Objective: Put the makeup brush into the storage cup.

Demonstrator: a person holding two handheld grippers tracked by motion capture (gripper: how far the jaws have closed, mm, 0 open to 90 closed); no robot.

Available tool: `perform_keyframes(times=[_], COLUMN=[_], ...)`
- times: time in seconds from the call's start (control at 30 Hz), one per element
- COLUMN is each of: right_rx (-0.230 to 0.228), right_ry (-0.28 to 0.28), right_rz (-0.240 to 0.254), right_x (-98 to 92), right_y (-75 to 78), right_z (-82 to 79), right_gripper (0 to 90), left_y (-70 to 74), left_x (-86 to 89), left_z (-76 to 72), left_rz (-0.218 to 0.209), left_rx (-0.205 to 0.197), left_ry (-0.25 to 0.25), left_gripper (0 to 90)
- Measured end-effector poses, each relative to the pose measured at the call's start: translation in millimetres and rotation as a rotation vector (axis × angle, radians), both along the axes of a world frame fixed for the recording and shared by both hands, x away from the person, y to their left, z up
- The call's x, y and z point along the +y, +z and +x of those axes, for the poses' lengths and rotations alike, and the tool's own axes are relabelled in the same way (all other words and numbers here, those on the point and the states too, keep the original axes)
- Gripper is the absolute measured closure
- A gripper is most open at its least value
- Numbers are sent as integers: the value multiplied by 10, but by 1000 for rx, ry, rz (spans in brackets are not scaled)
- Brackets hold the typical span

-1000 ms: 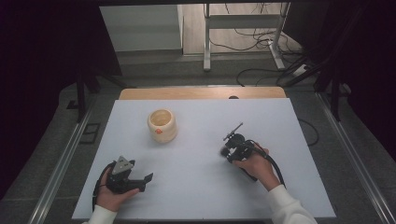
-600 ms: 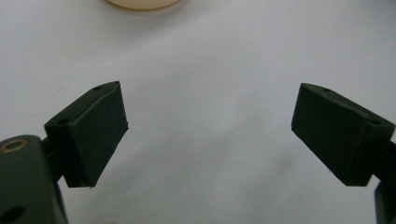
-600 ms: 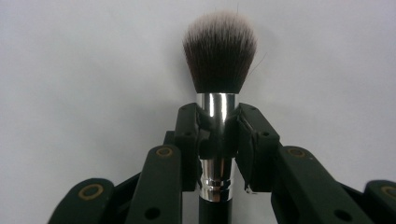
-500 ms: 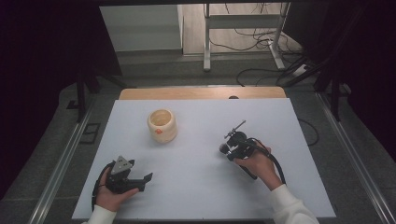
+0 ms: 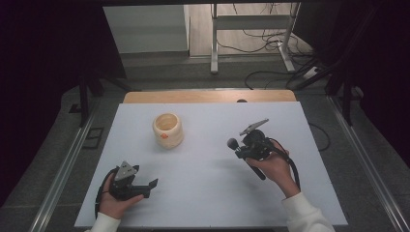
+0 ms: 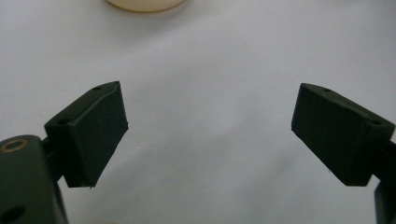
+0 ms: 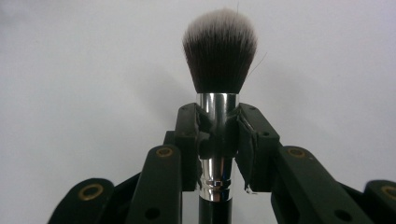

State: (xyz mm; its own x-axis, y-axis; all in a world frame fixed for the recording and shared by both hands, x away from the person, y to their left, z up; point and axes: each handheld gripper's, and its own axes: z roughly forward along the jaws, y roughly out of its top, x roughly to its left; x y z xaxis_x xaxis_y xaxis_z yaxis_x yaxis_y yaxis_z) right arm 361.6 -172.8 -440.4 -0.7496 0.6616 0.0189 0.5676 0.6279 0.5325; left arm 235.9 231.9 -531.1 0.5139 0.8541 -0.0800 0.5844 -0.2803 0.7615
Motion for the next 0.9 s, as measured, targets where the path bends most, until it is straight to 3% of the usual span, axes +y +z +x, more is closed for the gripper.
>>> perform_keyframes(times=[0.9], right_rx=[-78], right_ry=[-10], right_rz=[149], right_x=[-99], right_y=[147], right_z=[-43], right_gripper=[711], left_y=[6], left_x=[0], left_z=[-3], left_rz=[-3], left_rx=[-3], left_ry=[0], left_gripper=[113])
